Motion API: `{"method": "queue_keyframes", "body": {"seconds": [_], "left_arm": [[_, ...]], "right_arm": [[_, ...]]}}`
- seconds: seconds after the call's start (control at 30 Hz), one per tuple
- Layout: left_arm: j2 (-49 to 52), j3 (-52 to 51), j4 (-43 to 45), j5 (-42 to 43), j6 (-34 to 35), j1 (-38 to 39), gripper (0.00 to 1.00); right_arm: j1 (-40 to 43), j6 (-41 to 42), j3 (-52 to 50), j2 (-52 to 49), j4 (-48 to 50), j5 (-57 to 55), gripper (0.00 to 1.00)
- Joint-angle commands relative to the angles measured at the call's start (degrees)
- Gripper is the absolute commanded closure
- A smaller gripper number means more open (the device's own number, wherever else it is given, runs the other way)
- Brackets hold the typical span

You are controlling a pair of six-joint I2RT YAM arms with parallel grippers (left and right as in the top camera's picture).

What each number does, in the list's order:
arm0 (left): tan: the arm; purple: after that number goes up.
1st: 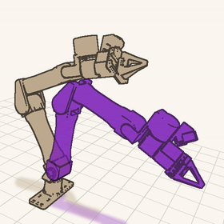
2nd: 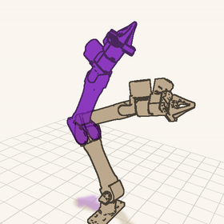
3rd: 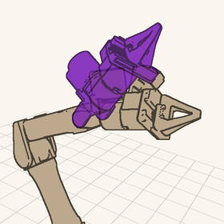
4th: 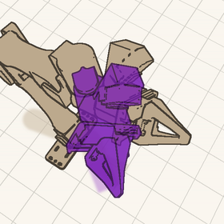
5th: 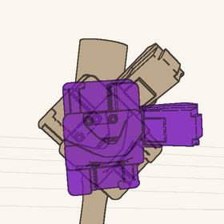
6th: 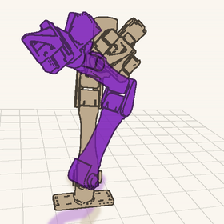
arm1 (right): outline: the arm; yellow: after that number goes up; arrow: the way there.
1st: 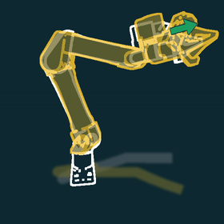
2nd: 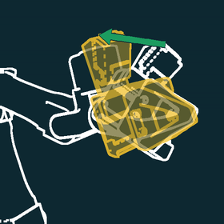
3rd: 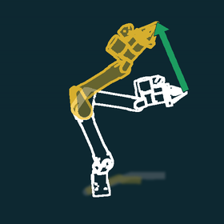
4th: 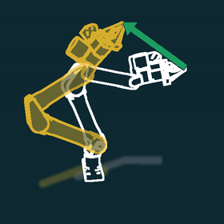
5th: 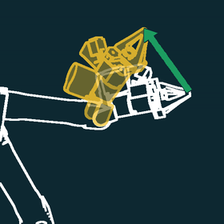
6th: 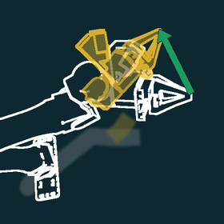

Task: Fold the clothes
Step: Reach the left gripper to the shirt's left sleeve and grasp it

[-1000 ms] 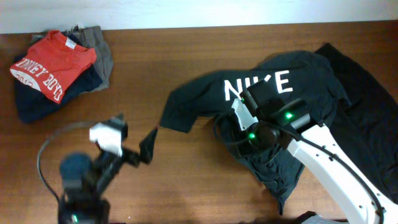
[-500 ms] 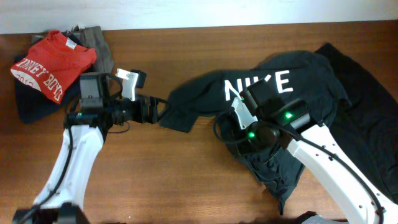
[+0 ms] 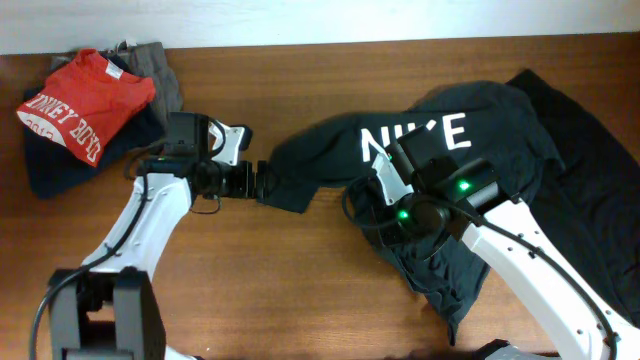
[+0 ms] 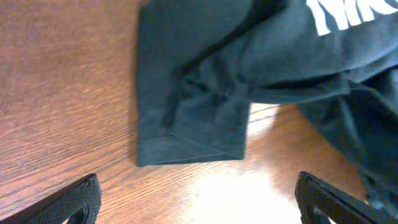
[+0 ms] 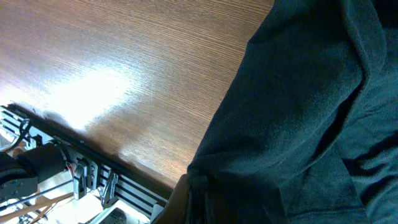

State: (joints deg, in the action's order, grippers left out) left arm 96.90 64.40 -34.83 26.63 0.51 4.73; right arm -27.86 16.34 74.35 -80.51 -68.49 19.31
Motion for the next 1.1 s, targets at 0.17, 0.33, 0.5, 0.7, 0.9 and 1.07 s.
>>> {"method": "queue_keyframes", "body": {"seconds": [0.17,0.33,0.5,0.7,0.9,1.07], "left_arm": [[3.0,1.1,1.7,-3.6,1.2,0.4,0.01],[6.6,1.1,1.8,-3.3,1.2,0.9,0.01],[8.4,1.1,1.9,-2.1,1.2,0.9,0.01],[8.5,1.1,3.1,-6.0,2.8,1.1,0.01],[9.1,1.1,3.5,-10.7,3.0,5.1,0.09],[10.3,1.1,3.8,-15.2,3.9,6.3,0.24]], "right_arm": [[-0.3,0.3,0.1,0.4,0.6,-0.5,0.96],[-0.3,0.3,0.1,0.4,0.6,-0.5,0.96],[-0.3,0.3,0.1,0.4,0.6,-0.5,0.96],[-0.3,0.3,0.1,0.4,0.6,-0.5,0.96],[-0.3,0.3,0.1,0.4,0.6,-0.5,0.96],[-0.3,0.3,0.1,0.4,0.6,-0.5,0.96]]}}
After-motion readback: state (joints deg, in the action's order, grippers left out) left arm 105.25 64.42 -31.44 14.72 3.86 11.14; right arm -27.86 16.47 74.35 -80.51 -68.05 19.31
